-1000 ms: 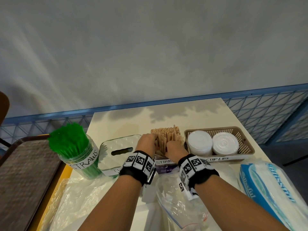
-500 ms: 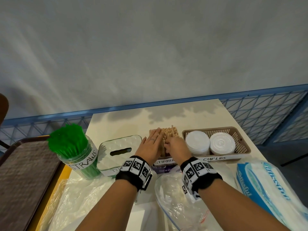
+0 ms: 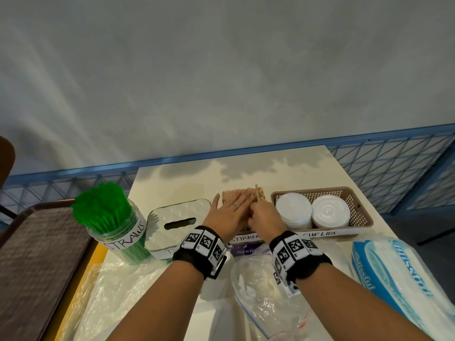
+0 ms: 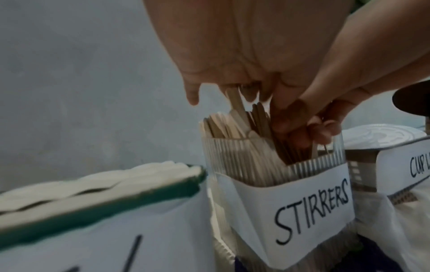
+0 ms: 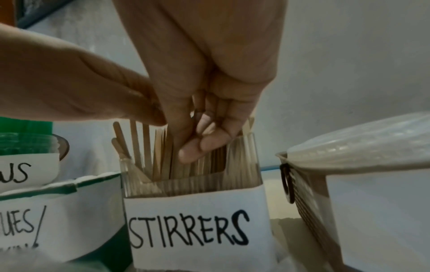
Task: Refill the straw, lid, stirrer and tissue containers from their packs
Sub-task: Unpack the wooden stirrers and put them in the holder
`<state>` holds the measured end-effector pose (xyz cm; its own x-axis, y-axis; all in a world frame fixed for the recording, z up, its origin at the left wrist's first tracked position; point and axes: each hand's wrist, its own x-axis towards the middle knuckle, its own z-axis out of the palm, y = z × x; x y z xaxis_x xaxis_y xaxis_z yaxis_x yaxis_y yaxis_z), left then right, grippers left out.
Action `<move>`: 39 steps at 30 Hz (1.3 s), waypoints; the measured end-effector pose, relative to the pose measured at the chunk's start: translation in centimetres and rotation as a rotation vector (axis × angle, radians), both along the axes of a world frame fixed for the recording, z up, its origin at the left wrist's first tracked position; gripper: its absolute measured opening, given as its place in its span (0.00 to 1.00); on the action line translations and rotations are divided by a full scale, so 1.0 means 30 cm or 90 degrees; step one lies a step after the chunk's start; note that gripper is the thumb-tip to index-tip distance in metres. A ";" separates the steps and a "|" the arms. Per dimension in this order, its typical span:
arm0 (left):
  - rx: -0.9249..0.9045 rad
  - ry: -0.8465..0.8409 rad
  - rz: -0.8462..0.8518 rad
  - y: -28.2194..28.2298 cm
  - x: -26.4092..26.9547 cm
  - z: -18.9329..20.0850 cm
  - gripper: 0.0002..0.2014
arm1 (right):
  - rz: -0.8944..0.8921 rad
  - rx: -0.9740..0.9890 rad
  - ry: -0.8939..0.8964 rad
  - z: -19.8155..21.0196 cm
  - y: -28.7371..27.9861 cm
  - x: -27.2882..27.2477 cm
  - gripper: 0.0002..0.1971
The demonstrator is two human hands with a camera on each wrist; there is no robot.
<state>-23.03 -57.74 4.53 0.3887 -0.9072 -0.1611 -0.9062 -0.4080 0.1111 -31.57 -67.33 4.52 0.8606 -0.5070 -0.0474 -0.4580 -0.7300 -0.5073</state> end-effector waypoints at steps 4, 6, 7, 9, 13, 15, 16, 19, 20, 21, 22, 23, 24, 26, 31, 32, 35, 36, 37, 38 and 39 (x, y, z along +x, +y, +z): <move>-0.137 0.067 0.089 0.013 0.033 0.017 0.28 | 0.100 0.077 0.002 0.001 0.007 -0.031 0.06; -0.198 0.105 0.135 0.022 0.046 0.024 0.26 | 0.159 0.107 0.021 0.006 0.017 -0.043 0.10; -0.198 0.110 0.141 0.026 0.050 0.026 0.25 | 0.176 0.109 0.029 0.011 0.024 -0.046 0.10; -0.184 0.107 0.139 0.030 0.053 0.025 0.24 | 0.196 0.090 0.062 0.002 0.035 -0.042 0.08; -0.167 0.129 0.137 0.038 0.050 0.014 0.24 | 0.196 0.054 0.114 -0.028 0.047 -0.021 0.13; -0.161 0.139 0.134 0.041 0.051 0.009 0.23 | 0.192 0.043 0.117 -0.033 0.047 -0.013 0.14; -0.163 0.142 0.133 0.041 0.051 0.007 0.23 | 0.190 0.039 0.116 -0.038 0.046 -0.009 0.14; -0.191 0.156 0.135 0.040 0.052 0.000 0.22 | 0.186 0.053 0.107 -0.052 0.051 -0.004 0.14; -0.211 0.166 0.145 0.040 0.053 0.000 0.21 | 0.187 0.056 0.099 -0.059 0.053 -0.001 0.14; -0.231 0.177 0.163 0.041 0.054 0.001 0.21 | 0.190 0.051 0.101 -0.062 0.055 0.002 0.13; -0.246 0.184 0.181 0.043 0.056 0.004 0.20 | 0.195 0.040 0.104 -0.062 0.057 0.004 0.12; -0.253 0.189 0.193 0.044 0.058 0.006 0.20 | 0.197 0.030 0.103 -0.060 0.057 0.005 0.12; -0.251 0.192 0.196 0.045 0.060 0.008 0.19 | 0.197 0.027 0.086 -0.058 0.053 0.006 0.11; -0.237 0.194 0.190 0.049 0.062 0.006 0.19 | 0.182 0.042 0.026 -0.054 0.047 0.001 0.10; -0.232 0.191 0.175 0.051 0.065 -0.004 0.20 | 0.069 0.110 -0.079 -0.024 0.032 0.006 0.05; -0.232 0.189 0.169 0.050 0.064 -0.007 0.21 | 0.039 0.104 -0.091 -0.017 0.028 0.013 0.06; -0.242 0.174 0.136 0.044 0.058 -0.024 0.22 | -0.033 0.064 -0.103 -0.011 0.018 0.036 0.16; -0.249 0.171 0.121 0.041 0.055 -0.031 0.23 | -0.042 0.060 -0.099 -0.014 0.020 0.042 0.17; -0.260 0.171 0.107 0.039 0.049 -0.033 0.24 | -0.041 0.065 -0.094 -0.018 0.023 0.047 0.15; -0.269 0.175 0.093 0.037 0.043 -0.031 0.26 | -0.034 0.074 -0.075 -0.021 0.028 0.052 0.11; -0.271 0.172 0.076 0.034 0.036 -0.027 0.28 | -0.022 0.074 -0.057 -0.023 0.033 0.052 0.07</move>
<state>-21.95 -56.72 3.73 0.4890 -0.8660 0.1045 -0.7724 -0.3743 0.5132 -30.00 -66.33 3.83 0.8463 -0.5317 -0.0313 -0.4306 -0.6485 -0.6278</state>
